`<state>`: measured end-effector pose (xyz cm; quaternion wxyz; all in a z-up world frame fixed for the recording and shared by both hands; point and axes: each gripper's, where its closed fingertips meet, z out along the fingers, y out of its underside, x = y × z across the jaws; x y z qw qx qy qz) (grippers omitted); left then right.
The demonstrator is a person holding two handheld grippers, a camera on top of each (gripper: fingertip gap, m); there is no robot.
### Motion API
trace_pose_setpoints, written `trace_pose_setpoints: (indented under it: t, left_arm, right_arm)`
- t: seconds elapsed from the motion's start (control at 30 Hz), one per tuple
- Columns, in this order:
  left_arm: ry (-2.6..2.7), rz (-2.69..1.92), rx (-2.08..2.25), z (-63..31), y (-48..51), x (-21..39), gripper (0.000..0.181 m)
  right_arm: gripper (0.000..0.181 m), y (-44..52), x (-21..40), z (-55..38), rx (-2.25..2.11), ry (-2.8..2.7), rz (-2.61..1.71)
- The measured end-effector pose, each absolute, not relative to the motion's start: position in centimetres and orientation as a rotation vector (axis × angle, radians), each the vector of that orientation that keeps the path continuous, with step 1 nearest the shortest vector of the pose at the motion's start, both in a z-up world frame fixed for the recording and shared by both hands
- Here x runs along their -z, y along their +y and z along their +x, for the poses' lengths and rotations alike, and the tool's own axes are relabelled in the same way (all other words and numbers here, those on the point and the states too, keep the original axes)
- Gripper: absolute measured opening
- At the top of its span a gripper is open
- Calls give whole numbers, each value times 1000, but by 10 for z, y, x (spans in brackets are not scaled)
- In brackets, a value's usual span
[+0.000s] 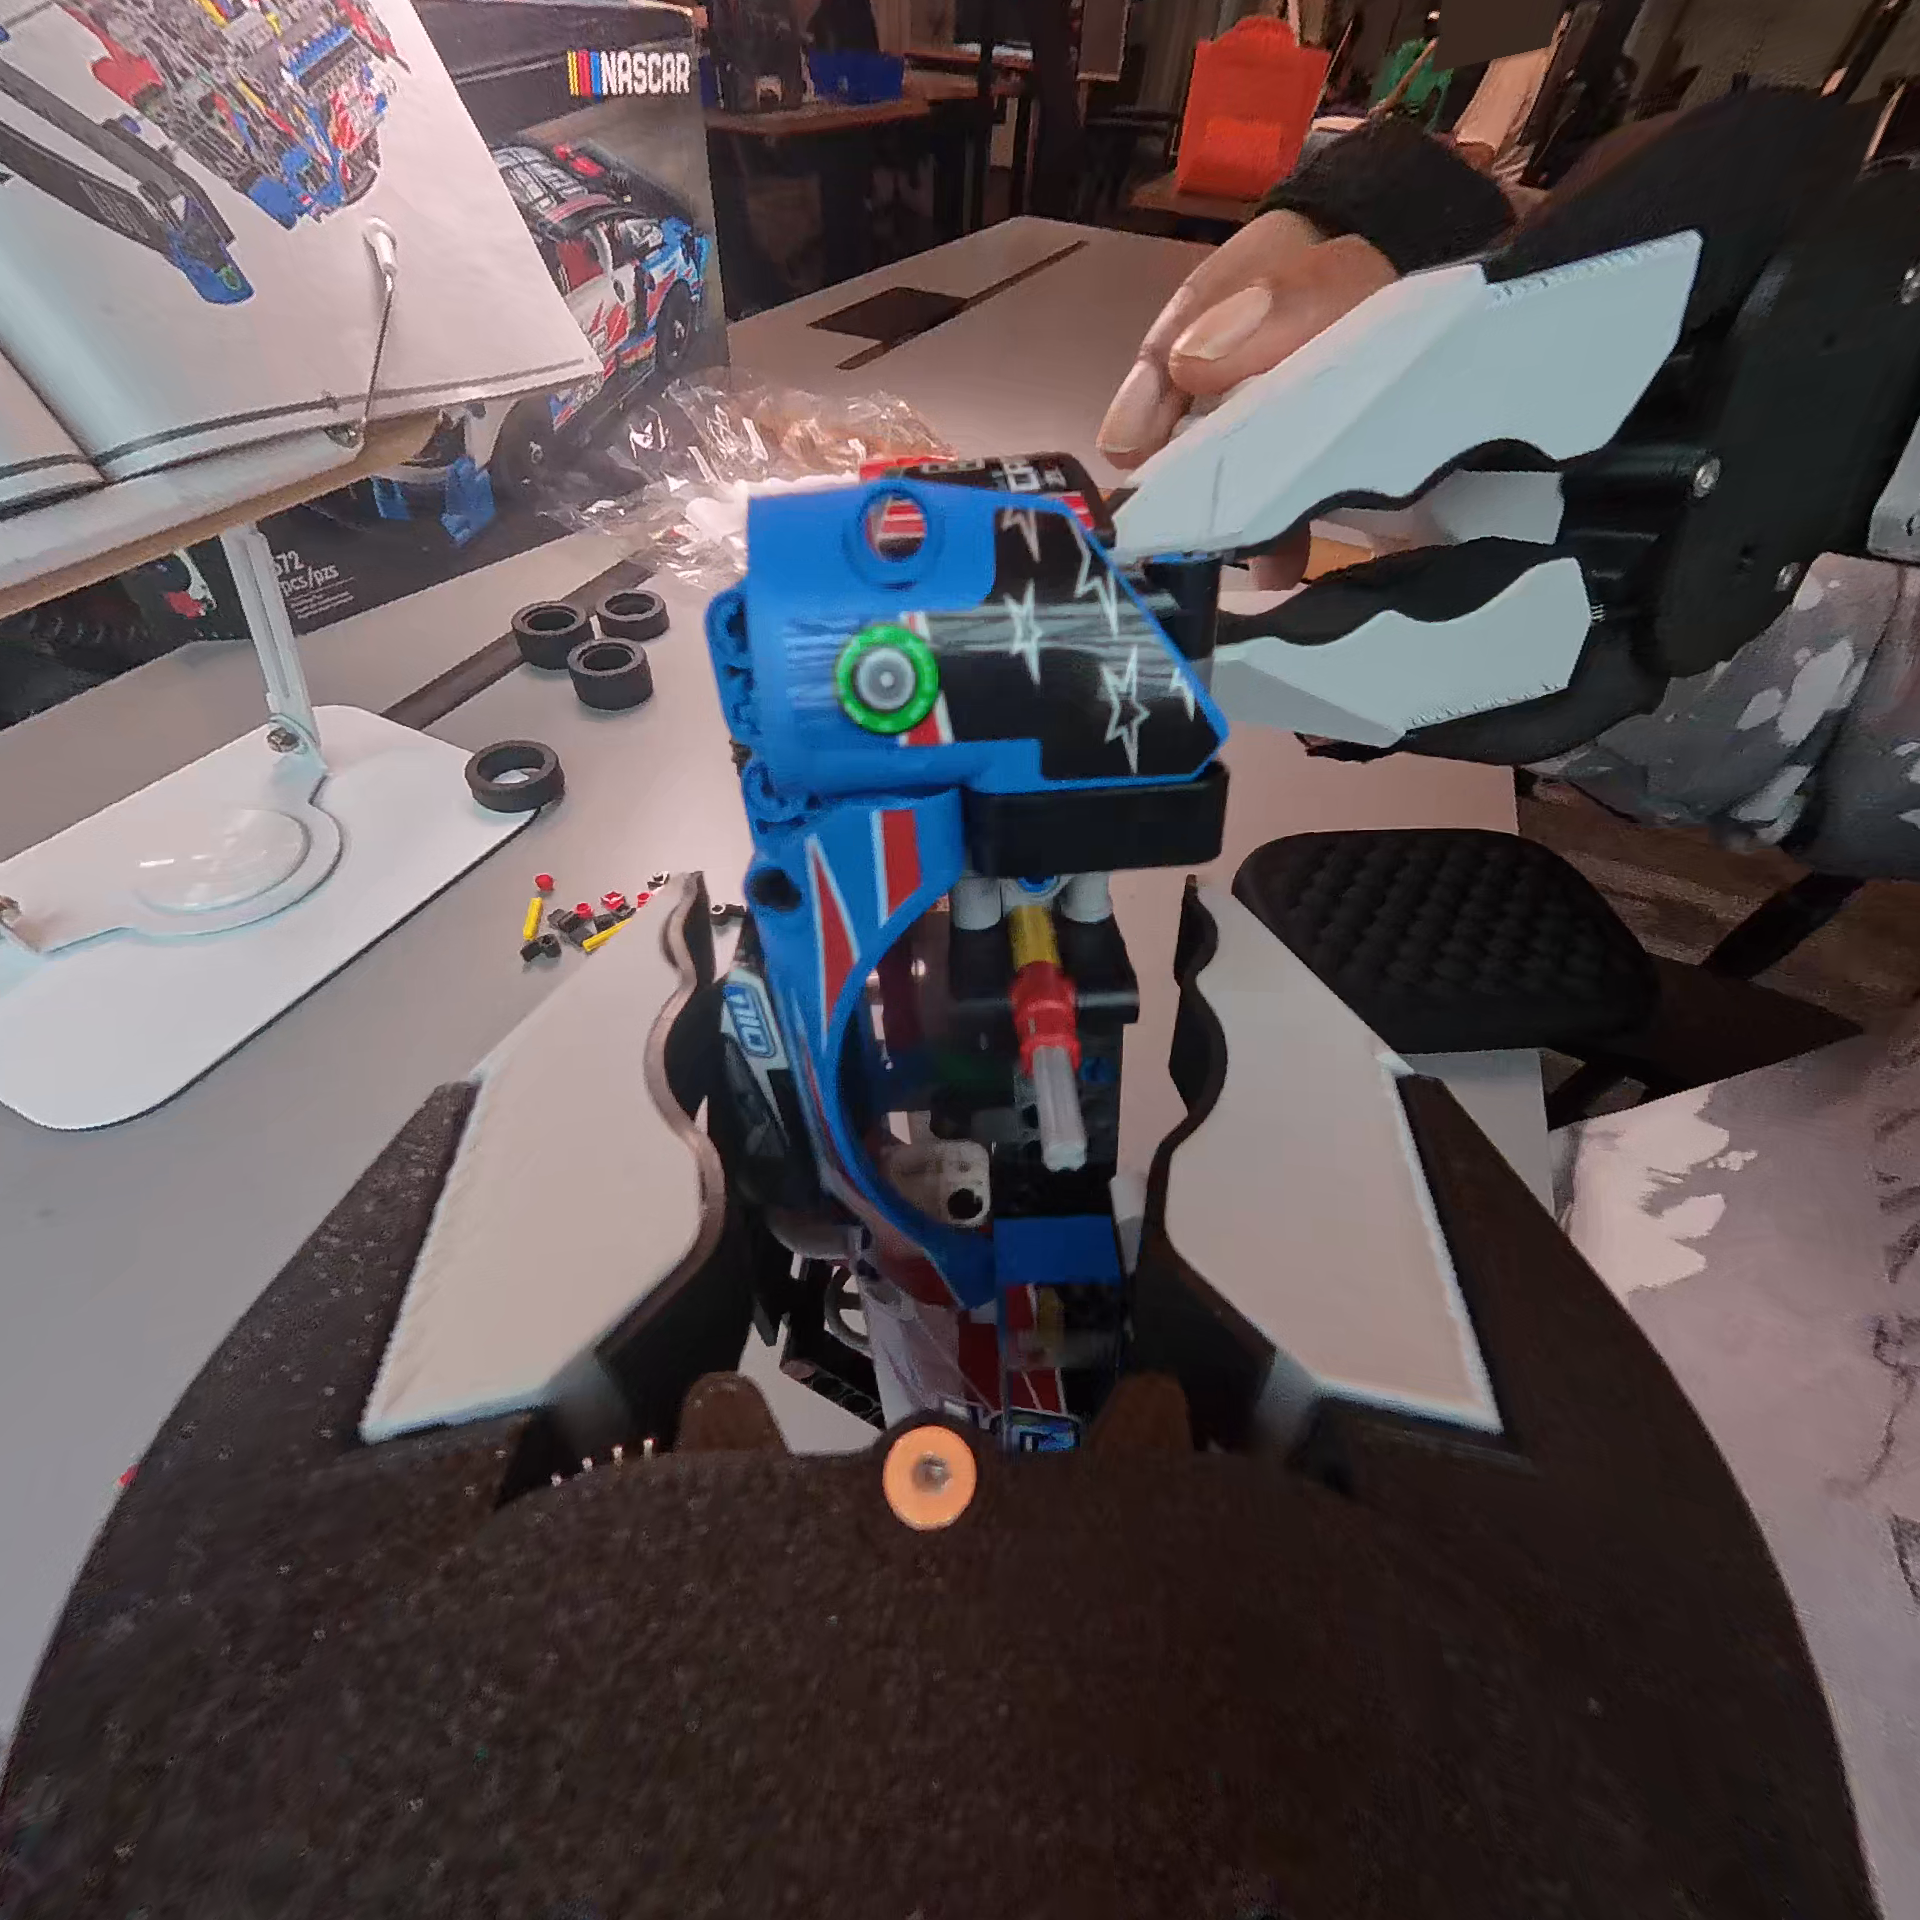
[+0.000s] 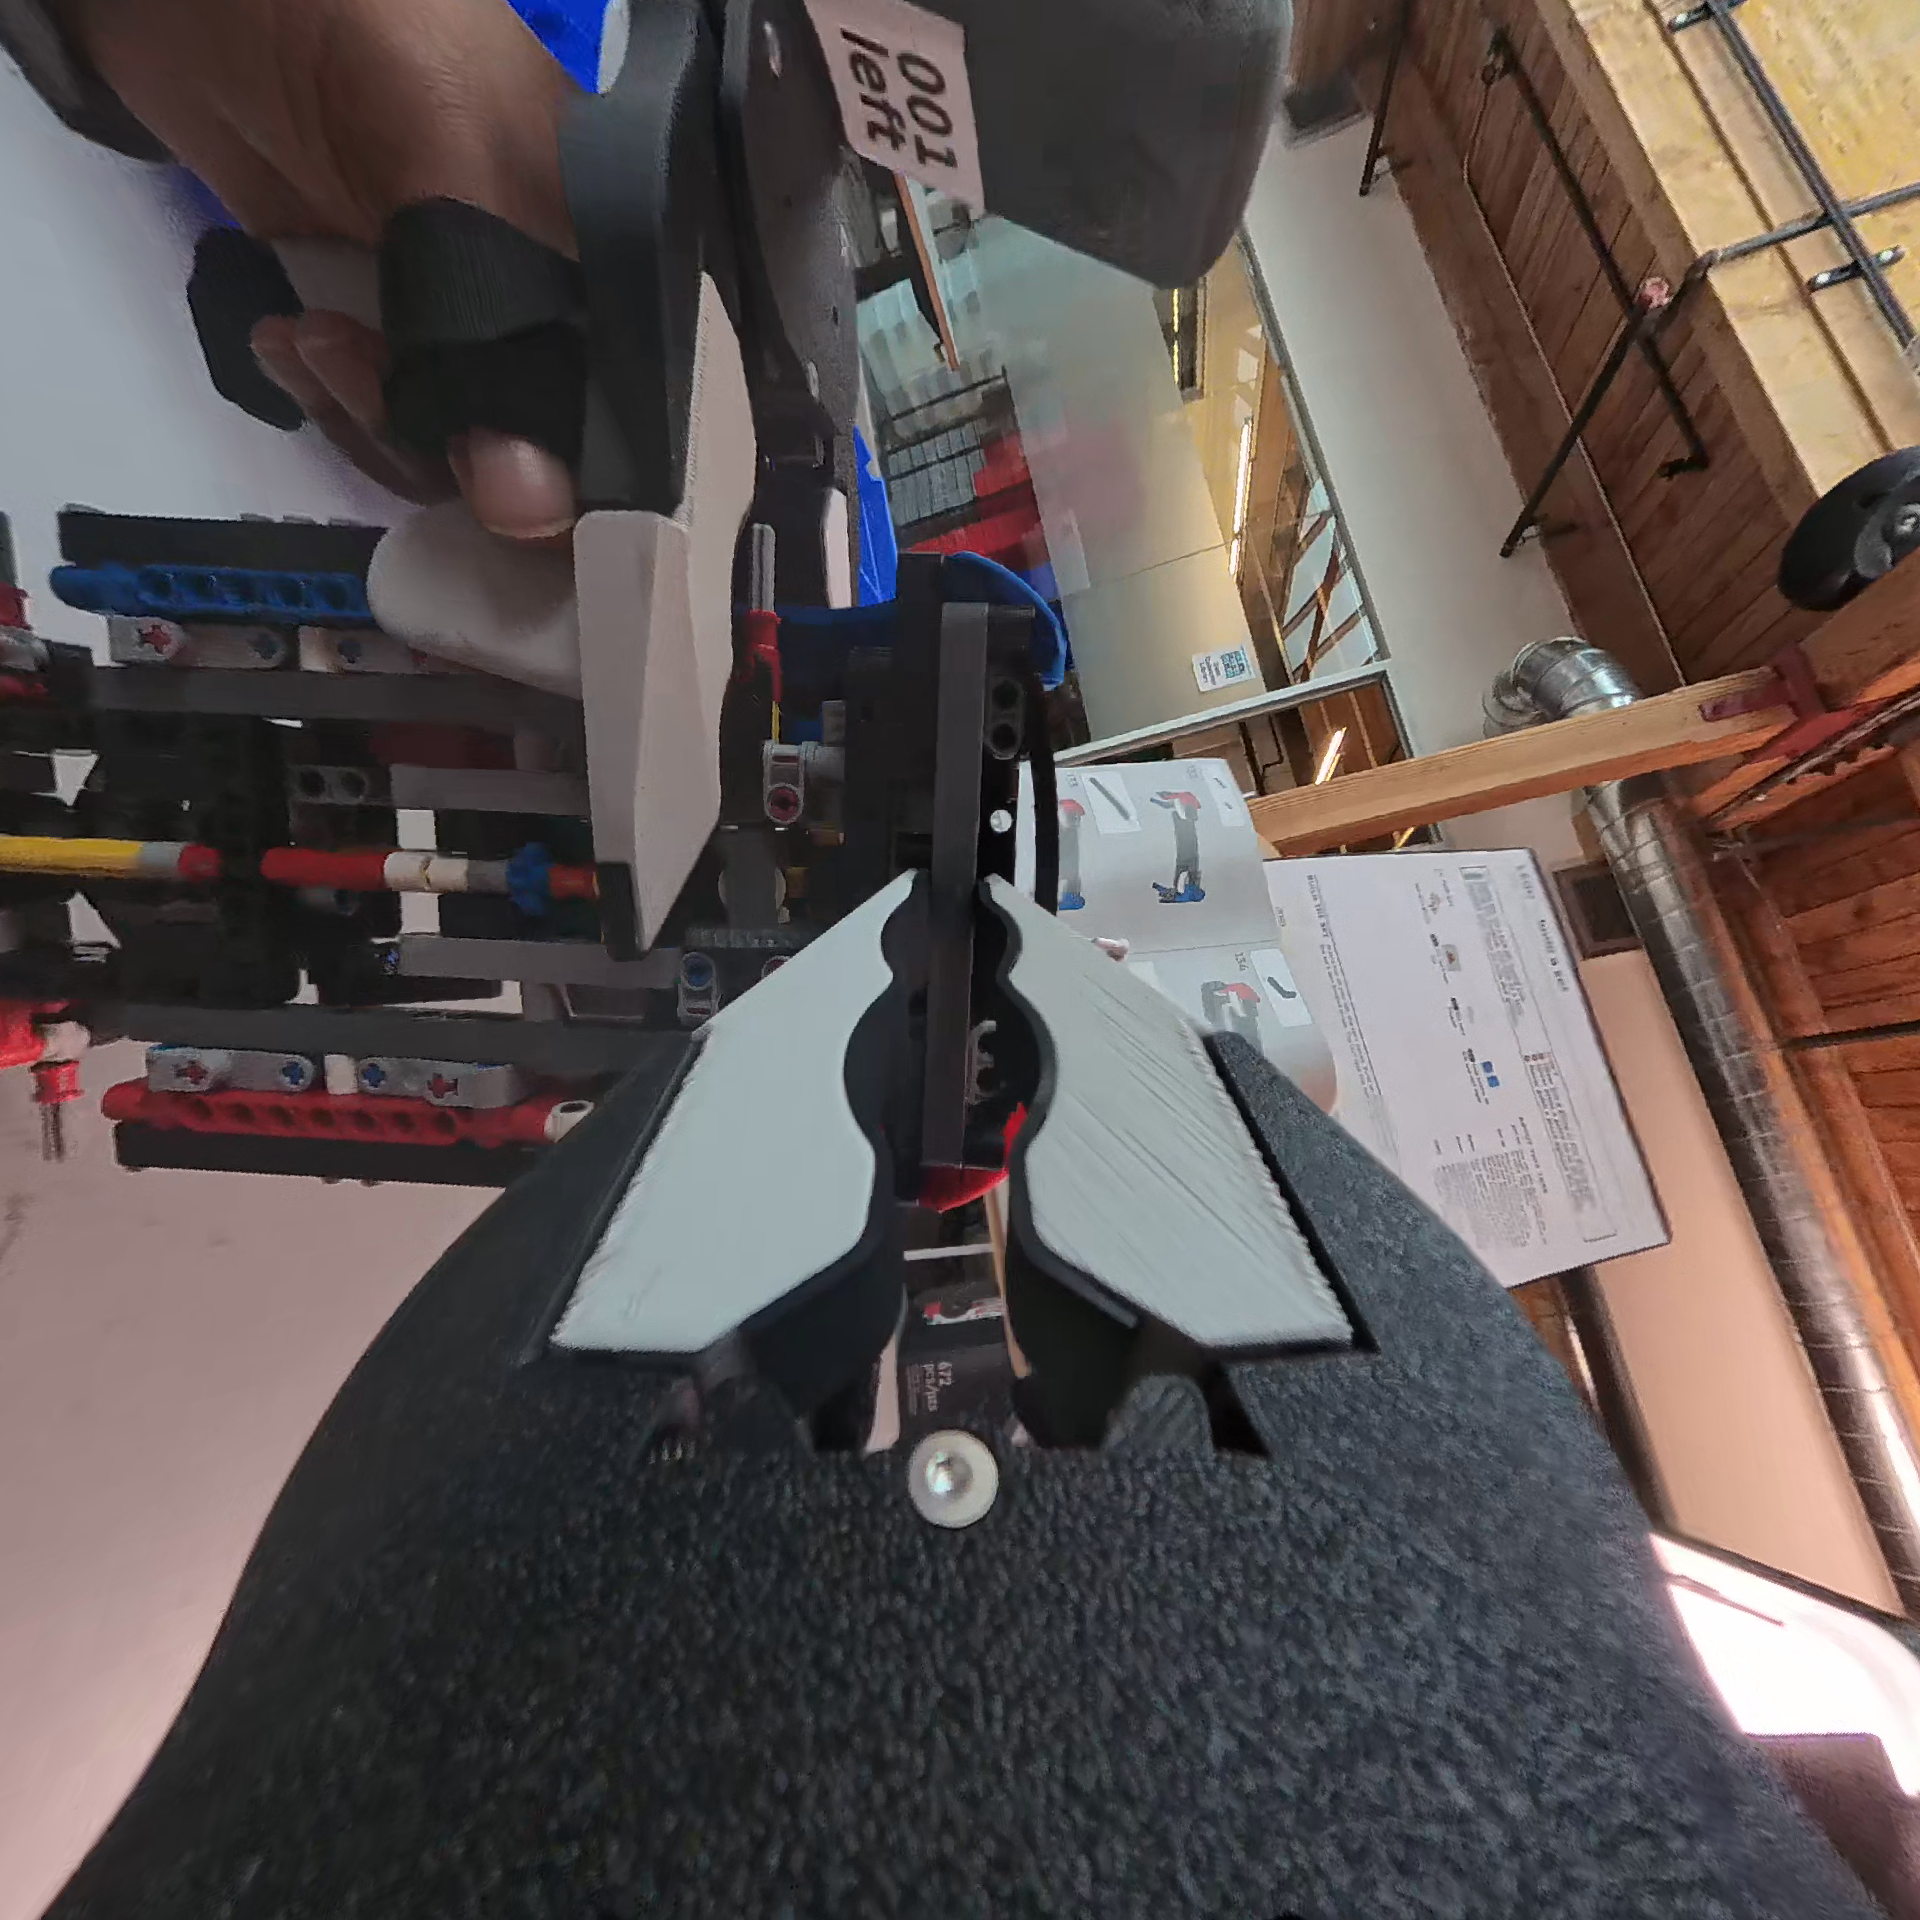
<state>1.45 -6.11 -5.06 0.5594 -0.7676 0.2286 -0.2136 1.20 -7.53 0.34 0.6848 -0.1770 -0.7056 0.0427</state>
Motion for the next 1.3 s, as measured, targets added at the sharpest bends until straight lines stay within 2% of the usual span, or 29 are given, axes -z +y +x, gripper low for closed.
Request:
trace_pose_setpoints:
  t: [0.03, 0.13, 0.23, 1.3]
  left_arm:
    - [530, -1818, 505, 15, -59, 51, 91]
    - [506, -1771, 514, 13, -57, 41, 77]
    - [516, -1762, 450, 12, -57, 39, 75]
    - [330, -1680, 348, 5, -46, 44, 71]
  right_arm:
    - [7, -77, -4, 11, -86, -1572, -367]
    - [7, -84, -6, 11, -109, -1559, -316]
    - [6, -84, -7, 12, -95, -1532, -303]
    - [9, -78, -14, 8, -119, -1316, -251]
